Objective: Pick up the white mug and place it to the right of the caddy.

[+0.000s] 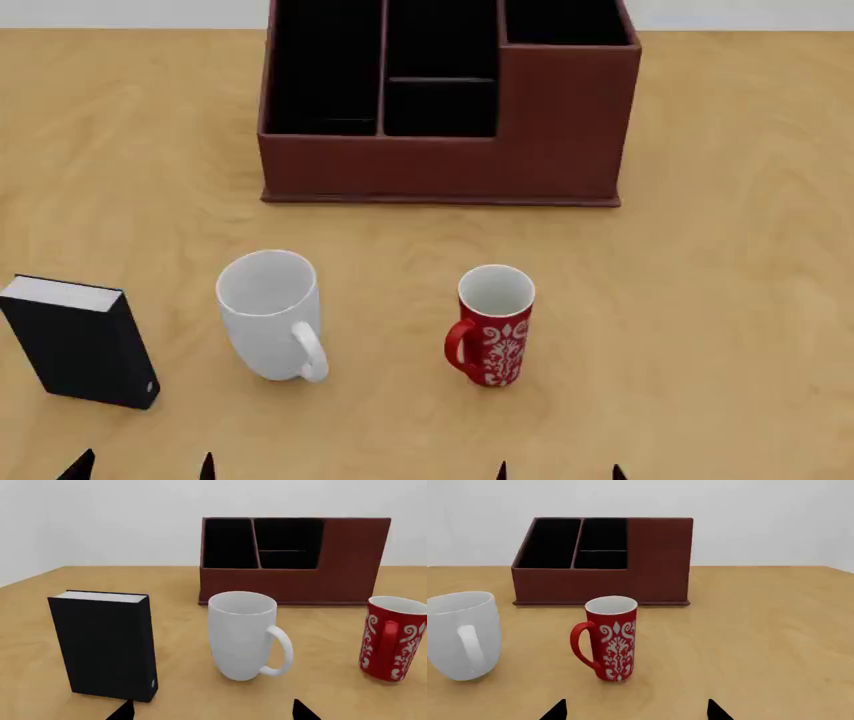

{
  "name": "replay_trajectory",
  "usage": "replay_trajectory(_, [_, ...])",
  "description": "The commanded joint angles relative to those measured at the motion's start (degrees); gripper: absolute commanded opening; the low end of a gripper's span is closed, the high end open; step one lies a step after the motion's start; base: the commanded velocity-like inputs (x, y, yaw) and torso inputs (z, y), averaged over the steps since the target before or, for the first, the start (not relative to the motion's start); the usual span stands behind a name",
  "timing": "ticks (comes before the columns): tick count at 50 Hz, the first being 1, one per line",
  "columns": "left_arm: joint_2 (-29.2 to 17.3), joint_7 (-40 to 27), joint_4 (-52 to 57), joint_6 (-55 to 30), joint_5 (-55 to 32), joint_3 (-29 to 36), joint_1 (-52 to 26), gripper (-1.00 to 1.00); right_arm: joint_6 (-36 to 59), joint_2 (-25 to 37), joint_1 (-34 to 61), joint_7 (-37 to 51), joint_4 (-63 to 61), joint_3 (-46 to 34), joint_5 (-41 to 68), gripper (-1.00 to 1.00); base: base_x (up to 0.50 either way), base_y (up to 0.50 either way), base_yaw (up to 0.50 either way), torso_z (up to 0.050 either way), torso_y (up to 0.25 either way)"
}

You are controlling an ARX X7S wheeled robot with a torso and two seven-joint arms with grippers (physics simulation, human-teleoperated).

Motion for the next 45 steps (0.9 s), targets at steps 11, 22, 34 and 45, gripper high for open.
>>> replay_trajectory(11, [-2.5,-2.6,-2.3,4.4,-2.1,4.4,-0.2,1.0,1.5,2.4,0.4,4.2,0.1,-2.3,2.5,1.0,0.0,0.0,0.0,0.0,0.0])
replay_trajectory(22, [-5.1,-5.2,11.5,-4.9,-1.2,4.7,-3.2,1.0,9.2,5.5,4.3,5.4,-11.2,-1.1,5.0,1.0,0.0,0.0,0.0,0.0,0.0])
replay_trajectory(34, [-7.8,-5.6,31.8,-21.2,-0.7,4.7,-11.7,1.0,26.1,8.9,13.2,6.3,-32.9,0.8,8.8,1.0,0.0,0.0,0.0,0.0,0.0])
replay_trajectory(45, [-9.4,-6.2,41.3,-29.5,0.8,5.1,-17.7,1.0,37.5,10.6,21.7,7.1,-42.9,2.2,13.3,1.0,0.0,0.0,0.0,0.0,0.0])
